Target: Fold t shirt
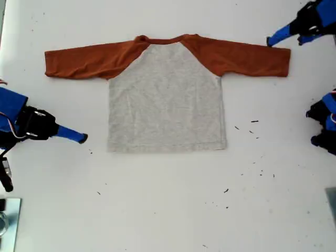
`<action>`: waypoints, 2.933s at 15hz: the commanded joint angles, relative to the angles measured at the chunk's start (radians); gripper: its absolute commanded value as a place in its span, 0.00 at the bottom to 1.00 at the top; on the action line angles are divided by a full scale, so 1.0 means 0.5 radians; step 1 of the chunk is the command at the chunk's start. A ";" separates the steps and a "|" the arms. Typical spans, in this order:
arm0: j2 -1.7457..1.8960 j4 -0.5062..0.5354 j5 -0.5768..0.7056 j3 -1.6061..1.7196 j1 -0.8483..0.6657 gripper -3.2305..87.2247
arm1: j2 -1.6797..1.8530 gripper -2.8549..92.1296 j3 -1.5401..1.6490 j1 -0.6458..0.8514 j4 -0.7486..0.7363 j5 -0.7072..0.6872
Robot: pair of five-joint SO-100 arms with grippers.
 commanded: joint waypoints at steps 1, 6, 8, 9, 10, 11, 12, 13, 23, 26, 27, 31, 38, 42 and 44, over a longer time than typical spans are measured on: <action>0.015 0.003 0.028 0.018 -0.040 0.03 | 0.071 0.37 0.522 0.199 -0.540 -0.083; 0.015 0.003 0.037 0.018 -0.049 0.03 | -0.077 0.07 0.856 0.279 -1.022 -0.129; 0.012 0.003 0.037 0.018 -0.043 0.03 | -0.012 0.06 0.687 0.264 -0.871 -0.156; 0.012 0.003 0.034 0.018 -0.046 0.03 | 0.043 0.06 0.497 0.245 -0.712 -0.166; 0.012 0.003 0.034 0.018 -0.055 0.03 | 0.086 0.06 0.279 0.184 -0.555 -0.156; 0.012 0.003 0.037 0.018 -0.058 0.03 | 0.114 0.06 0.101 0.055 -0.454 -0.114; 0.012 0.003 0.037 0.018 -0.058 0.03 | 0.120 0.06 -0.067 -0.132 -0.362 -0.021; 0.009 0.003 0.037 0.018 -0.058 0.03 | 0.144 0.06 -0.242 -0.405 -0.288 0.141; 0.000 0.000 0.037 0.018 -0.086 0.03 | 0.687 0.26 -0.184 -1.681 -0.439 0.911; 0.006 -0.025 -0.006 0.018 -0.156 0.03 | 1.126 0.07 0.847 -1.574 -0.552 1.074; 0.006 -0.077 -0.147 0.018 -0.187 0.03 | 1.144 0.07 1.052 -1.583 -0.601 1.104; -0.715 -0.178 -0.715 -0.522 -0.270 0.03 | 1.141 0.07 1.552 -1.543 -0.736 1.104; -2.169 0.979 0.328 -2.347 -1.976 0.20 | 1.519 0.07 1.764 -1.525 -0.672 1.019; -2.617 0.887 0.356 -2.292 -2.264 0.39 | 2.264 0.07 1.954 -1.516 -0.304 1.062; -2.706 0.742 0.393 -2.043 -2.528 0.36 | 2.258 0.07 1.954 -1.506 -0.307 1.052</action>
